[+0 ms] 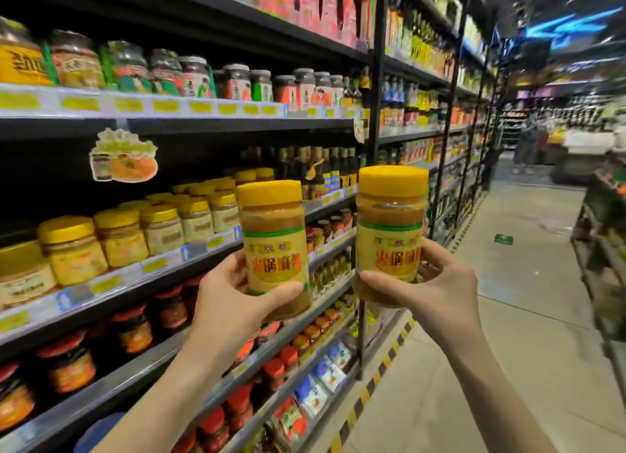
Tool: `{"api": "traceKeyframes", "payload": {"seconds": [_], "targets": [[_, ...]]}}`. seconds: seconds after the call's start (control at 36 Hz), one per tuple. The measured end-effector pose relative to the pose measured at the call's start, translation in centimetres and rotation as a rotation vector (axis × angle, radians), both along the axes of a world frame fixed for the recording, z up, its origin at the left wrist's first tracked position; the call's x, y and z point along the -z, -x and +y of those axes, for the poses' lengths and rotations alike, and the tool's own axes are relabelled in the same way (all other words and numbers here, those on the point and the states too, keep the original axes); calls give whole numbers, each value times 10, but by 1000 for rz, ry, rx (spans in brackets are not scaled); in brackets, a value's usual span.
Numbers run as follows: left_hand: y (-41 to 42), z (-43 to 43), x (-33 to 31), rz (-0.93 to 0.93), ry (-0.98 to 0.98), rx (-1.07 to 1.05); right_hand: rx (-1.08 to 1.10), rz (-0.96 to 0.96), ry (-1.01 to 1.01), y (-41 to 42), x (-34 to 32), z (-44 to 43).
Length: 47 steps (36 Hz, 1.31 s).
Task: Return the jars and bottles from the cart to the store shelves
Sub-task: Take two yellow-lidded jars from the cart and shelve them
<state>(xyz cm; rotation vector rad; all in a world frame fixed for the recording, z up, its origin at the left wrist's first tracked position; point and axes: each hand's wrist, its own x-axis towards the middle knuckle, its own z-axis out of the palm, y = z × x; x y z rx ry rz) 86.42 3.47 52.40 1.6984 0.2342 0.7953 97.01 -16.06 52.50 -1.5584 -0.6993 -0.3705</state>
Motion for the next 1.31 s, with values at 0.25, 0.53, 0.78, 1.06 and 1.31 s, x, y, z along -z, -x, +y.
{"api": "traceKeyframes", "payload": {"seconds": [0.25,0.53,0.78,1.06,1.31], "targets": [[-105,42,-1,-8,-12,27,69,-9,8,-99,4,39],[-223,109,-19,-44,-79,39,55,-2,5,-214,-9,109],[-306,154,-10,-43,-124,-25,-10,16,-10,-297,-3,161],[-402,183,7,-5,-148,-217,-210,29,18,-408,14,202],[-480,197,11,27,-75,-414,-415,31,72,-505,15,227]]}}
